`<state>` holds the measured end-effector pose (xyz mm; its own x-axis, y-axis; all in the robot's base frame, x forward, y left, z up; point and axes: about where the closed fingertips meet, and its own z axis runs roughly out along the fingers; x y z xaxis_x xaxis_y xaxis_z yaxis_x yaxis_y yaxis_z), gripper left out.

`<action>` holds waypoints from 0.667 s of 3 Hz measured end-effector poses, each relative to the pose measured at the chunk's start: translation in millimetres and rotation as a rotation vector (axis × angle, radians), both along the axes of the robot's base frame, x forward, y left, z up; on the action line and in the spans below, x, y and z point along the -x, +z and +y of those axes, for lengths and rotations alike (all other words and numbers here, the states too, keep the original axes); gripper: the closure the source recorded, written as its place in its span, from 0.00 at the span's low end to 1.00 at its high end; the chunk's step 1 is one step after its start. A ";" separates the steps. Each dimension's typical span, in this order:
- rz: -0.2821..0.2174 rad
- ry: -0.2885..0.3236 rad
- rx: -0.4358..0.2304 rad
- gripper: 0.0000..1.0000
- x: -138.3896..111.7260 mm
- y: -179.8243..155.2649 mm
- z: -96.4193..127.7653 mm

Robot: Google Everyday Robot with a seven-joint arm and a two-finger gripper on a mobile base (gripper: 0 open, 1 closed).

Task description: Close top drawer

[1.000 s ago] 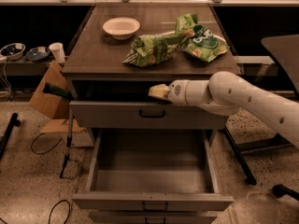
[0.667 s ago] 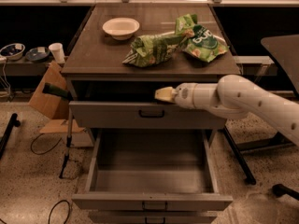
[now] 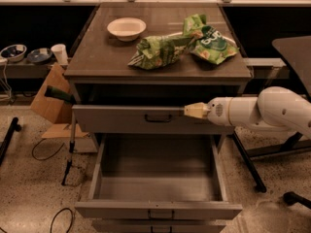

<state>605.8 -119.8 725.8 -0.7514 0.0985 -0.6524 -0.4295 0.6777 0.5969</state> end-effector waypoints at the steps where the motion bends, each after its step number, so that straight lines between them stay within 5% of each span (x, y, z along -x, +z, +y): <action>1: 0.038 0.008 0.130 1.00 14.0 -7.5 -21.3; 2: 0.110 0.009 0.215 1.00 13.8 -24.7 -30.4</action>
Offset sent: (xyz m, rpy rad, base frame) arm -0.0105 -0.0448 -0.0492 -0.3204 0.2250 -0.0031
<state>592.1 -150.3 701.1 -0.8193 -0.0411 -0.5719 -0.3766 0.7907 0.4826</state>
